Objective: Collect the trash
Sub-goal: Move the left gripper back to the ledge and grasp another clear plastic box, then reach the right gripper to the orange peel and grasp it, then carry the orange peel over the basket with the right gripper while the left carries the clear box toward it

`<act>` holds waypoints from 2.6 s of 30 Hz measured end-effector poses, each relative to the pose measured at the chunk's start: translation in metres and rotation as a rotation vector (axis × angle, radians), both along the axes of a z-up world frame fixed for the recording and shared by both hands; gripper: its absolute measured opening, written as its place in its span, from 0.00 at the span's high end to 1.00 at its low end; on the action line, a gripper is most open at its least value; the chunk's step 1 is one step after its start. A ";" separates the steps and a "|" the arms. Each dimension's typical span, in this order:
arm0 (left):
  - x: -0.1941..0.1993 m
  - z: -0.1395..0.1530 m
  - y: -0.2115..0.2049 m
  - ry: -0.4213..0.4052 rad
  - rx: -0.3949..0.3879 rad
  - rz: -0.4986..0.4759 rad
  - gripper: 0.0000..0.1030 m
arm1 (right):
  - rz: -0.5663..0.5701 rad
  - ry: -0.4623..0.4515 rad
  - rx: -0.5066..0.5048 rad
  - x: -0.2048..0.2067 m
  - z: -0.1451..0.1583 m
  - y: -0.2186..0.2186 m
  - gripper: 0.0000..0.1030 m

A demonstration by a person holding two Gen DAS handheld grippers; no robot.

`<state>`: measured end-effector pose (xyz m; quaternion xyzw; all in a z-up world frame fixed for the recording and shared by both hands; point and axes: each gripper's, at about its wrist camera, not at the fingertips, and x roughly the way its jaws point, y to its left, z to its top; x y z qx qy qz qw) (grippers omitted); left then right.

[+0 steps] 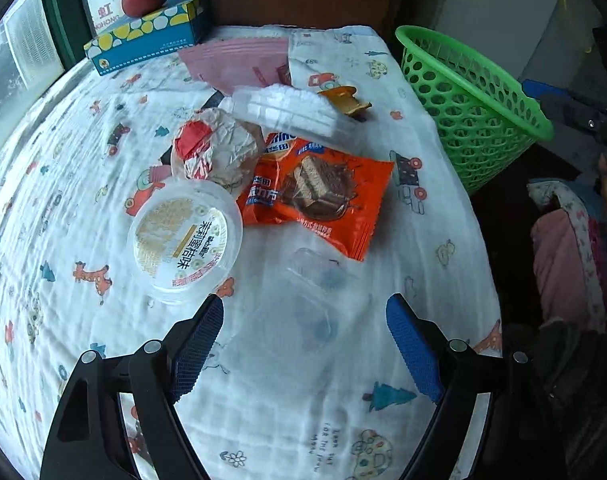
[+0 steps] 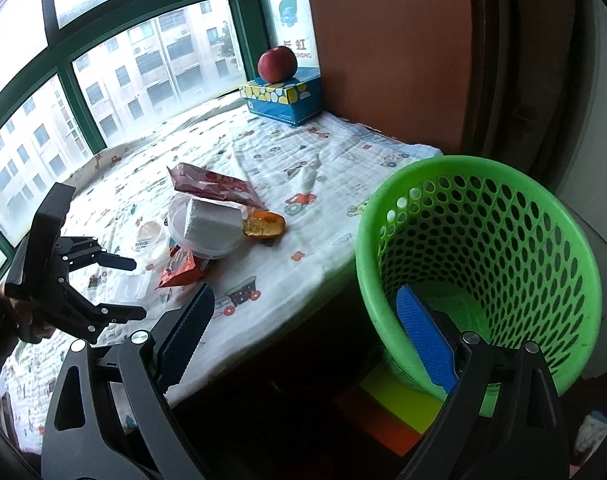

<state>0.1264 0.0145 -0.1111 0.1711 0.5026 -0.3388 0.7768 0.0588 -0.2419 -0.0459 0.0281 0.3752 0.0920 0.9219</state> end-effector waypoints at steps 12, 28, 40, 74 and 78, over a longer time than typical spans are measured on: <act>0.001 -0.016 0.004 -0.014 -0.009 0.008 0.29 | 0.038 0.017 0.006 0.009 -0.002 0.015 0.11; -0.022 0.002 0.027 -0.011 -0.094 0.221 0.50 | 0.135 0.064 0.059 0.051 -0.006 0.038 0.13; -0.043 0.022 0.051 0.005 -0.204 0.352 0.50 | 0.230 0.150 -0.043 0.102 -0.042 0.049 0.35; -0.044 0.030 0.055 0.029 -0.283 0.416 0.50 | 0.396 0.194 -0.257 0.128 -0.056 0.078 0.68; -0.048 0.040 0.048 0.009 -0.299 0.399 0.50 | 0.358 0.151 -0.199 0.109 -0.040 0.067 0.70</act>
